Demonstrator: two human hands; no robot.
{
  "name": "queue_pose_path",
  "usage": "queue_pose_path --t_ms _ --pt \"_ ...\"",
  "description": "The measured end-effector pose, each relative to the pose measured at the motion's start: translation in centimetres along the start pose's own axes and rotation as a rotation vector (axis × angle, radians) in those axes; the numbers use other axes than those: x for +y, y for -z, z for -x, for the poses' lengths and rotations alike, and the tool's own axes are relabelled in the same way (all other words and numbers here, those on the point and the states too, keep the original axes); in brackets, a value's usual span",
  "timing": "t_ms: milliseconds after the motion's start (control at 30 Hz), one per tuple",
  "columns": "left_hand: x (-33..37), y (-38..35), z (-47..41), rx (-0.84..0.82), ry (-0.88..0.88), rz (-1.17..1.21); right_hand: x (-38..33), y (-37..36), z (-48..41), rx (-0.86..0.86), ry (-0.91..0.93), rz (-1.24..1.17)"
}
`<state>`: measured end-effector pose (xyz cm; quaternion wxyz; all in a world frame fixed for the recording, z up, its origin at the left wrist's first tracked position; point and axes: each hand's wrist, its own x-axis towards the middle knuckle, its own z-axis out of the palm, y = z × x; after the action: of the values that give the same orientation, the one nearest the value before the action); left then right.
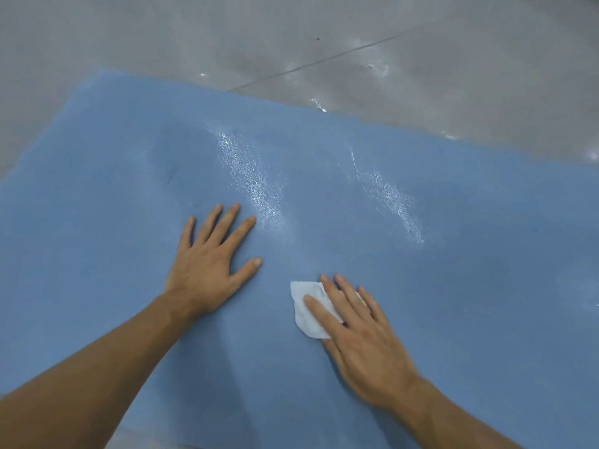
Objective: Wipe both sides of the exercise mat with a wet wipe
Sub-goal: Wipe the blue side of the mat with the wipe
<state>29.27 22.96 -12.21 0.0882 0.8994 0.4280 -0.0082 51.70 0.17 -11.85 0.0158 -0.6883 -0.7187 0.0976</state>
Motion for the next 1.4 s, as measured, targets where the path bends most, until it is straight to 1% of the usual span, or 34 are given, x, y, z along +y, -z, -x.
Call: queue_pose_path --t_ms 100,133,200,267,333,400,467,600,667,700,800,867,1000,1067,1167,1400 --pt "-0.1 -0.3 0.0 0.018 -0.002 -0.016 1.4 0.3 -1.3 0.052 -0.036 0.020" --pt "-0.2 -0.3 0.0 0.025 -0.003 -0.016 2.4 0.4 -2.2 0.067 -0.095 0.021" --pt "-0.3 -0.4 -0.1 0.038 -0.003 -0.005 5.0 0.7 -4.5 0.111 -0.267 0.018" --pt "-0.3 -0.3 -0.2 0.039 -0.002 -0.002 7.5 1.2 -6.9 0.110 -0.437 -0.025" --pt "-0.3 -0.3 -0.2 0.039 -0.004 -0.005 8.2 1.7 -8.9 0.122 -0.511 -0.105" --pt "-0.3 -0.3 -0.2 0.041 -0.007 0.001 6.8 2.0 -10.2 0.124 -0.452 -0.193" --pt "-0.3 -0.2 -0.1 0.044 -0.009 -0.001 4.1 1.9 -10.0 0.093 -0.306 -0.205" --pt "-0.4 -0.1 0.0 0.045 -0.006 -0.004 0.0 1.4 -6.7 0.008 -0.020 -0.095" --pt "-0.4 -0.2 0.0 0.045 -0.007 -0.003 -0.4 1.5 -5.2 -0.015 0.055 -0.028" --pt "-0.4 -0.2 0.1 0.045 -0.008 -0.002 -0.2 1.6 -4.9 -0.024 0.039 -0.010" --pt "-0.5 -0.3 0.0 0.047 -0.008 0.008 0.9 2.0 -4.9 -0.056 -0.116 0.020" --pt "-0.5 -0.4 0.0 0.054 -0.004 0.014 1.7 2.1 -5.7 -0.057 -0.187 0.034" --pt "-0.5 -0.3 0.0 0.058 -0.007 0.023 5.3 2.9 -9.7 -0.051 -0.432 -0.070" --pt "-0.5 -0.2 0.0 0.056 -0.004 0.019 6.7 3.5 -11.3 -0.041 -0.474 -0.098" --pt "-0.5 -0.3 0.0 0.055 -0.007 0.013 6.2 3.6 -11.4 -0.057 -0.394 -0.116" --pt "-0.4 -0.5 -0.2 0.069 -0.006 0.004 -0.1 2.5 -4.8 -0.134 0.129 -0.040"
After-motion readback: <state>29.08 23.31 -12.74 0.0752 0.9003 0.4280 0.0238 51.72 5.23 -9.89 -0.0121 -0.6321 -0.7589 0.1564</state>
